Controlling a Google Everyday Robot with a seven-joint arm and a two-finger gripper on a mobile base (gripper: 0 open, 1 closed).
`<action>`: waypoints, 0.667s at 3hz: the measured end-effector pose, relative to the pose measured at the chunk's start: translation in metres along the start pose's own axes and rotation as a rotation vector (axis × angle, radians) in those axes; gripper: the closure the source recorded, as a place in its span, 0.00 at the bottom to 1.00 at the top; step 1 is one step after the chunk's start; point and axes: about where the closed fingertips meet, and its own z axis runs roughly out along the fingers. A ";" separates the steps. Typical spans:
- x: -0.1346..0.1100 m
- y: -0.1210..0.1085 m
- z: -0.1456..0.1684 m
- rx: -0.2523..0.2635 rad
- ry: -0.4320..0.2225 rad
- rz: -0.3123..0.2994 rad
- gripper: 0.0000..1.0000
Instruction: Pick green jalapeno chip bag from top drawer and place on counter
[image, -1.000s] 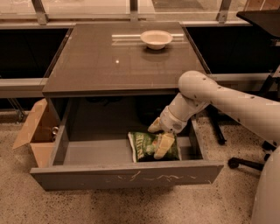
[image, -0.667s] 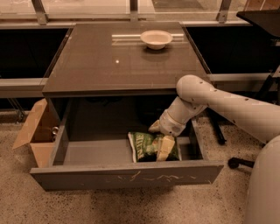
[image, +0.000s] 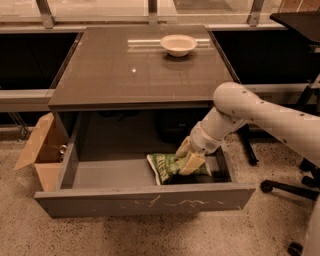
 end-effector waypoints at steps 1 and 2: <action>-0.008 0.006 -0.045 0.111 -0.034 -0.030 0.72; -0.016 0.012 -0.096 0.220 -0.084 -0.069 0.99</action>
Offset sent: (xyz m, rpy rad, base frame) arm -0.0021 -0.0544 0.1274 0.1322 -0.2969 -0.0950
